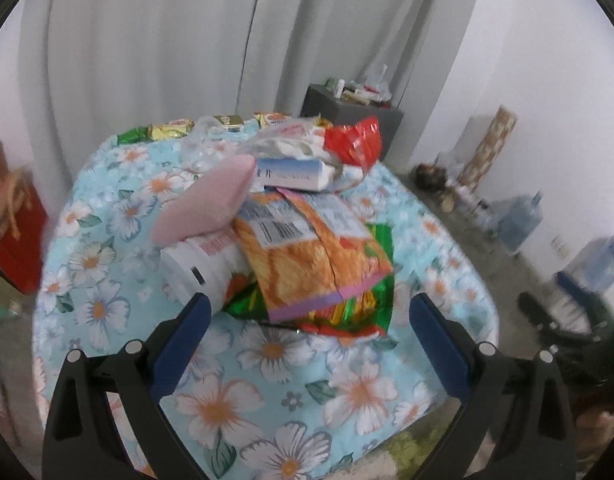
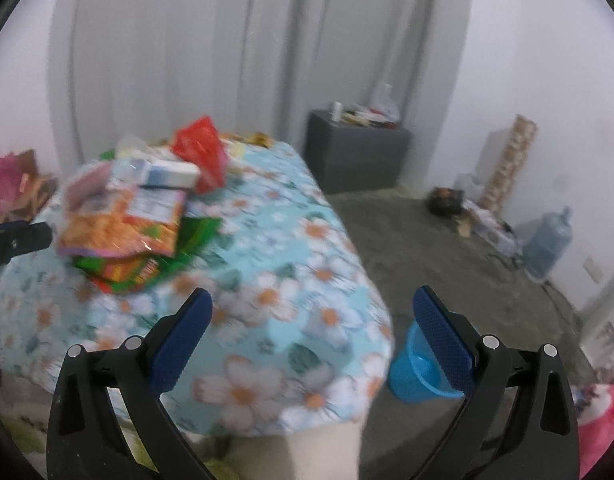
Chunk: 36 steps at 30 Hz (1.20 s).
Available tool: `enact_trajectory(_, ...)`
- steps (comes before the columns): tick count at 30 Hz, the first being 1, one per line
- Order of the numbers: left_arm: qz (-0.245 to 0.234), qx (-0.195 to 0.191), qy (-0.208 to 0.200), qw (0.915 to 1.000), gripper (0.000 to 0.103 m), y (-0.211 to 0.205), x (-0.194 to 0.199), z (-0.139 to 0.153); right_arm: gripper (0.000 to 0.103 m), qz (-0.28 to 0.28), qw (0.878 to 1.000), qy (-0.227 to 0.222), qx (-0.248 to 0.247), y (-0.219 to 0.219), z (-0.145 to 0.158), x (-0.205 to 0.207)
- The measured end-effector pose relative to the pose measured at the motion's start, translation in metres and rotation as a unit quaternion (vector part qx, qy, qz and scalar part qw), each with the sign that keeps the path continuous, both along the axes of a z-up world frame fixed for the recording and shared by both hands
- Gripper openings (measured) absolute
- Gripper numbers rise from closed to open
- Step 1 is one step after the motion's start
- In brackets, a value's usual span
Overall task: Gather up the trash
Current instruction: 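Grasp the clear plastic lid with the left tool while the right tool grasps the clear bag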
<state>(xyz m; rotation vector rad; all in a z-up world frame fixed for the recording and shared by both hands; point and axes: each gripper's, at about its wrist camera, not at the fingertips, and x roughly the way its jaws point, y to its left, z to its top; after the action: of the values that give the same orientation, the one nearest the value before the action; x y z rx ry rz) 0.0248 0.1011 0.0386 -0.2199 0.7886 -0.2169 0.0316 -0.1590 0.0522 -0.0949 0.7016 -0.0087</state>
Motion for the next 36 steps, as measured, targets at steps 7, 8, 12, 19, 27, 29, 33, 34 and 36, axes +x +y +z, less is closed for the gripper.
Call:
enact_trajectory(7,0.051,-0.047,-0.027,0.9972,0.097,0.058,0.031,0.025,0.096,0.040,0.998,-0.032,0.041,-0.004,0.033,0.033)
enact_trajectory(8,0.056,-0.046,-0.031,0.9969,0.097,0.064,0.037,0.029,0.096,0.046,0.997,-0.036,0.046,-0.005,0.038,0.037)
enact_trajectory(12,0.070,-0.048,-0.027,0.9960,0.097,0.091,0.079,0.038,0.096,0.086,0.992,-0.033,0.091,0.002,0.063,0.075)
enact_trajectory(19,0.057,-0.035,-0.007,0.9977,0.084,0.114,0.156,0.034,0.096,0.175,0.937,0.116,0.280,0.020,0.071,0.210)
enact_trajectory(27,0.047,-0.037,0.062,0.9963,0.062,0.115,0.232,0.006,0.072,0.132,0.865,0.332,0.352,0.063,-0.010,0.344)
enact_trajectory(29,0.049,-0.029,0.078,0.9954,0.055,0.116,0.247,-0.004,0.066,0.115,0.860,0.363,0.340,0.072,-0.029,0.359)
enact_trajectory(33,0.050,-0.017,0.092,0.9944,0.046,0.117,0.265,-0.017,0.056,0.107,0.854,0.388,0.330,0.077,-0.041,0.372)
enact_trajectory(34,0.052,-0.014,0.095,0.9940,0.042,0.118,0.269,-0.020,0.052,0.107,0.854,0.391,0.327,0.079,-0.046,0.373)
enact_trajectory(36,0.053,-0.015,0.103,0.9931,0.037,0.119,0.274,-0.027,0.043,0.108,0.850,0.397,0.330,0.081,-0.050,0.374)
